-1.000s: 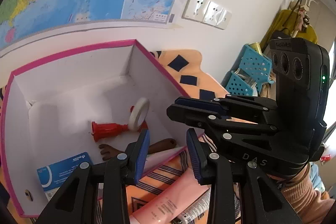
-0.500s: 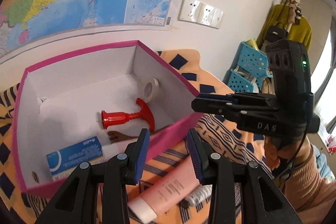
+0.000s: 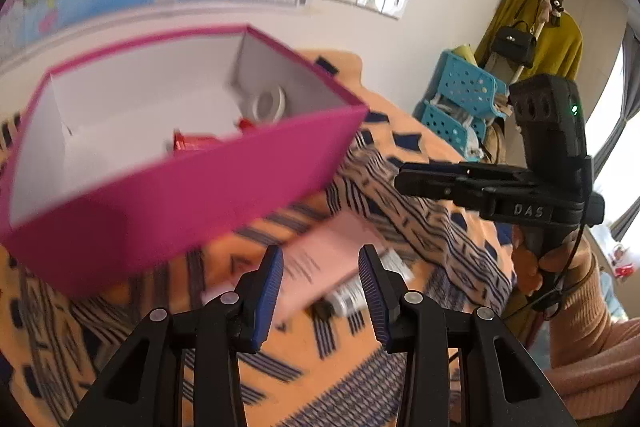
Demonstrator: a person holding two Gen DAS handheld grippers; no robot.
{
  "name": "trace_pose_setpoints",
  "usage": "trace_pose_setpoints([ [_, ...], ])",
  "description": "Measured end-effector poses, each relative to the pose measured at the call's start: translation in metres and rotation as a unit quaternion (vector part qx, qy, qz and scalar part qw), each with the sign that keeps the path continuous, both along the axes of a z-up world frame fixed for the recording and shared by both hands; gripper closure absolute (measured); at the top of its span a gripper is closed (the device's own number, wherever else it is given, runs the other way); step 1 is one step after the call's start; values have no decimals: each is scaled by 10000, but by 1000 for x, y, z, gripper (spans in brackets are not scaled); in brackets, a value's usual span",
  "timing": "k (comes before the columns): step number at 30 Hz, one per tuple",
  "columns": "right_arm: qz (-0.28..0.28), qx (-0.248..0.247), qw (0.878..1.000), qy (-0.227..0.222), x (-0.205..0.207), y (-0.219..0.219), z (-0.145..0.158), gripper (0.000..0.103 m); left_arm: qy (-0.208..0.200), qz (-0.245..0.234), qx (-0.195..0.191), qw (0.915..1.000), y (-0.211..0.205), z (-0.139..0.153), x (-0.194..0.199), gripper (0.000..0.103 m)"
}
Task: Organize rigid objects
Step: 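Reach the right gripper to the white ointment tube and grasp it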
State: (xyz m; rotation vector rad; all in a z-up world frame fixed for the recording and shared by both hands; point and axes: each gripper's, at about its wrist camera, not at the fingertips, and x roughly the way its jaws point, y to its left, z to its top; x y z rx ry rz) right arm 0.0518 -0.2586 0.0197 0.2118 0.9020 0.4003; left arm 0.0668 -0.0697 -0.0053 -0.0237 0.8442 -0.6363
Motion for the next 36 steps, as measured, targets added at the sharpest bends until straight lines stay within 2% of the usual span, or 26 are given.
trace_pose_setpoints([
  [5,-75,-14,9989,473,-18,-3,-29,69,242,-55,-39,9997,-5,-16,-9,63],
  [11,-127,10,9966,810,-34,-5,-50,66,473,-90,114,9988,-15,-35,-14,63],
  [13,-156,10,9964,836,-38,-5,-53,62,533,-65,128,9985,-17,-39,-14,63],
  [27,-108,7,9969,778,-44,7,-57,62,701,-84,116,9974,-30,-48,-5,65],
  [36,-211,211,9967,753,-44,5,-59,60,719,-76,125,9973,-30,-48,-5,65],
])
